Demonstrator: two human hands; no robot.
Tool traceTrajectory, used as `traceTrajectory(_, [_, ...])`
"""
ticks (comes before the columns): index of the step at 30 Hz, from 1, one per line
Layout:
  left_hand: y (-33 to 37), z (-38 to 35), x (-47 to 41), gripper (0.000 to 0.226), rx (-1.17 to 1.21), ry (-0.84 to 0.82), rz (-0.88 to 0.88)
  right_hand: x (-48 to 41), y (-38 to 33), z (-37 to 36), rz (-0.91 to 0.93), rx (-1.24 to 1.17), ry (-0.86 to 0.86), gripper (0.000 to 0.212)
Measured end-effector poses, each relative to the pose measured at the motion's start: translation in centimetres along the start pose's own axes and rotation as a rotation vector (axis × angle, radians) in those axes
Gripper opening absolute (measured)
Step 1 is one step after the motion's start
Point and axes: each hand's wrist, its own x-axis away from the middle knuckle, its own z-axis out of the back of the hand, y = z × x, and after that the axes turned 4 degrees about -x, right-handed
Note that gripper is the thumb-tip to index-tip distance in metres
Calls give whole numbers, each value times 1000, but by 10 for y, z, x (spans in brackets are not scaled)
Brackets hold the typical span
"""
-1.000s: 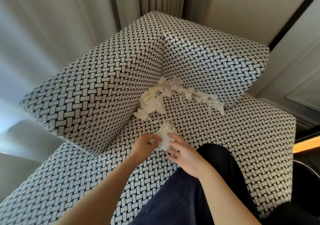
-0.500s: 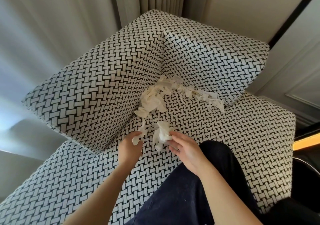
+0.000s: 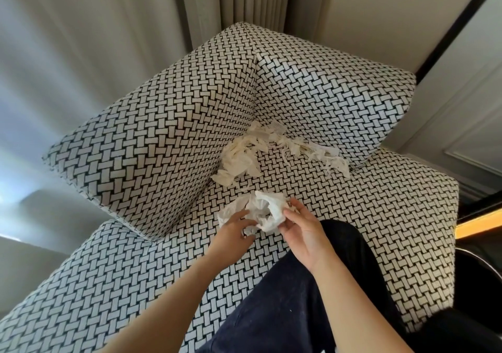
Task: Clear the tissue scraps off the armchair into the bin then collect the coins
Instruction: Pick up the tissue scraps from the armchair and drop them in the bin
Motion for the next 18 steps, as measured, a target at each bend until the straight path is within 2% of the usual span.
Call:
traceTrajectory(1, [0,-3,0,38,0,0,6,2,-1,-2,8,-14,17,31])
traceTrajectory(4, [-1,-7,1,48,8,17,34,3,-1,-3,10,1,26,35])
traceTrajectory(12, [-2,1,0,51,34,-72,71,1,1,1,5,25,78,27])
traceTrajectory(15, [-2,1,-6,51,53,-119,47,3,0,-1,18,3,81,15])
traceTrajectory(18, [1,1,-8,55,133,-89,82,5,0,-1,28,-22,104,15])
